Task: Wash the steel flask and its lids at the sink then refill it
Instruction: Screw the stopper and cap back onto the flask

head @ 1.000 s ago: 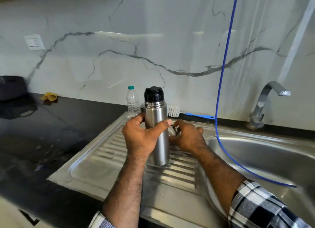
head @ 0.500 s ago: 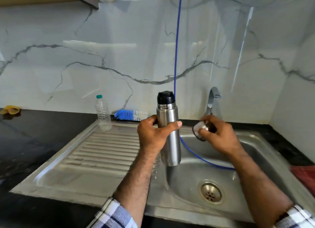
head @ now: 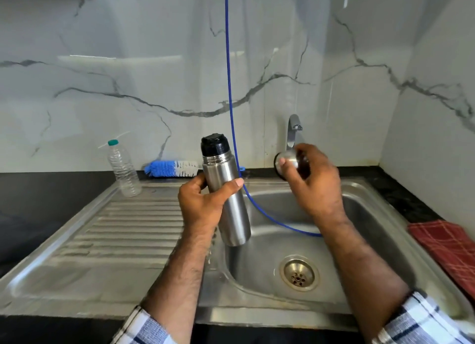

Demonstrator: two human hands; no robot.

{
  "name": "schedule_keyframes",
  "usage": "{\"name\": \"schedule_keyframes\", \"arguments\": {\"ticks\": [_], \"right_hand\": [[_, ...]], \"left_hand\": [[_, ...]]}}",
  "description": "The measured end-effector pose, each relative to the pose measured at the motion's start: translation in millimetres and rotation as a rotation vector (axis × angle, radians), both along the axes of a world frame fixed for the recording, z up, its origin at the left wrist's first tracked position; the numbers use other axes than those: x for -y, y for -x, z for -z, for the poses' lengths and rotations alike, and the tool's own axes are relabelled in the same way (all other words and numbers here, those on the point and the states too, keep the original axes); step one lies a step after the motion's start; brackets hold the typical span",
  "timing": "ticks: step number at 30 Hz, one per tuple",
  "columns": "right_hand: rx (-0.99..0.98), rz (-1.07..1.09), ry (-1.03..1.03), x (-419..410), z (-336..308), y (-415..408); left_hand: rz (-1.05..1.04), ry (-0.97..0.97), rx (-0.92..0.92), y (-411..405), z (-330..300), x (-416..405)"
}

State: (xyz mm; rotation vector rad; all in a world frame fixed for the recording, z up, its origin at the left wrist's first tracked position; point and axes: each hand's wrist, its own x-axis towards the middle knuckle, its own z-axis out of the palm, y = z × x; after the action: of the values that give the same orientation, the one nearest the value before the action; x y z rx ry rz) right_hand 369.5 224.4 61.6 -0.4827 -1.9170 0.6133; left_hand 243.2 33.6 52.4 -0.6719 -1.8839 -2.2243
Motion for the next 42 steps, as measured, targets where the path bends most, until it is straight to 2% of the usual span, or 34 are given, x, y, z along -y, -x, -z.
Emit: {"name": "schedule_keyframes", "arguments": {"ticks": [1, 3, 4, 5, 8, 9, 13, 16, 18, 21, 24, 28, 39, 42], "right_hand": [[0.022, -0.024, 0.002, 1.5, -1.7, 0.5], [0.365, -0.043, 0.066, 1.5, 10.3, 4.5], [0.439, -0.037, 0.099, 0.5, 16.4, 4.5], [0.402, -0.038, 0.144, -0.2, 16.6, 4.5], [0.03, -0.161, 0.296, 2.7, 2.4, 2.7], [-0.036, -0.239, 0.334, 7.0, -1.9, 3.2], [-0.181, -0.414, 0.404, 18.6, -6.8, 7.5], [-0.398, -0.512, 0.531, 26.8, -35.6, 5.7], [-0.468, -0.578, 0.555, 34.7, -57.8, 5.2], [-0.405, -0.62, 0.413, 42.9, -84.9, 6.5], [-0.171, -0.606, 0.241, 44.9, -96.9, 11.2], [0.023, -0.646, 0.184, 42.0, -94.9, 15.8], [0.033, -0.859, 0.376, 31.0, -53.7, 28.0], [0.036, -0.816, 0.324, 29.4, -50.1, 26.3]], "left_hand": [[0.0, 0.012, 0.005, 0.3, 0.2, -0.6], [0.007, 0.041, 0.017, -2.3, 2.3, 0.6], [0.018, 0.045, 0.012, -4.5, 3.2, 1.4], [0.027, 0.054, 0.007, -5.4, 4.1, 1.5], [0.049, 0.073, 0.019, -11.1, 5.3, -0.5], [0.061, 0.076, 0.025, -12.4, 5.3, -2.0], [0.121, 0.117, 0.043, -18.8, 11.4, -7.3], [0.126, 0.154, 0.034, -22.5, 12.5, -11.5], [0.123, 0.172, 0.032, -23.7, 10.7, -13.7], [0.13, 0.182, 0.01, -24.2, 8.5, -15.9], [0.141, 0.188, -0.014, -23.3, 8.9, -16.8], [0.156, 0.212, -0.042, -21.7, 7.2, -16.7], [0.15, 0.242, -0.054, -23.4, 10.1, -12.6], [0.13, 0.273, -0.06, -22.3, 11.7, -12.5]]}}
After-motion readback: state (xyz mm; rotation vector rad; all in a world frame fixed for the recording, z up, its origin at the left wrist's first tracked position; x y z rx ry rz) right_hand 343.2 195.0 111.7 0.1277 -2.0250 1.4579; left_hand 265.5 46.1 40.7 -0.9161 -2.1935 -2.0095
